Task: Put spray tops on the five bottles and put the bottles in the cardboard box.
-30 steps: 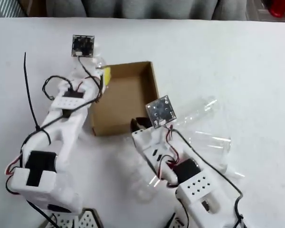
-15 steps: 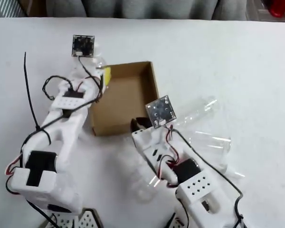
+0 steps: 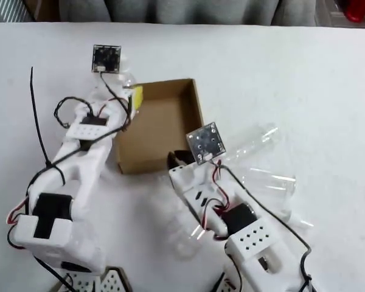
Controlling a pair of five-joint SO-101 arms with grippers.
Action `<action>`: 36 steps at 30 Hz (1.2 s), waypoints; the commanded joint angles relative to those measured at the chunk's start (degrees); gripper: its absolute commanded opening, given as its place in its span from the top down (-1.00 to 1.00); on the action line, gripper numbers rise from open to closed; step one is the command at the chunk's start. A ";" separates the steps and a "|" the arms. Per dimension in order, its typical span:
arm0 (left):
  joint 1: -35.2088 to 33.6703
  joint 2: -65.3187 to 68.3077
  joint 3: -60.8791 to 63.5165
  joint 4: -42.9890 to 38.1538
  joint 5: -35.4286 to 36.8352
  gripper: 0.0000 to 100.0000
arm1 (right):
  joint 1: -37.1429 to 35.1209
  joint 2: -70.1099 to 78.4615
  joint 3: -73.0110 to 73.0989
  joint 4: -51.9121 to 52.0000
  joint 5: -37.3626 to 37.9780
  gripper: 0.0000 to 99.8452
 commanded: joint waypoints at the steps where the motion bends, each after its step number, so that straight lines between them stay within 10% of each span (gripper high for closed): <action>1: -1.01 -0.66 -1.93 0.79 0.00 0.55 | -0.40 0.13 -3.16 0.40 0.53 0.97; 36: -2.68 -8.31 1.85 2.02 2.64 0.42 | -0.40 0.13 -3.25 0.40 0.53 0.97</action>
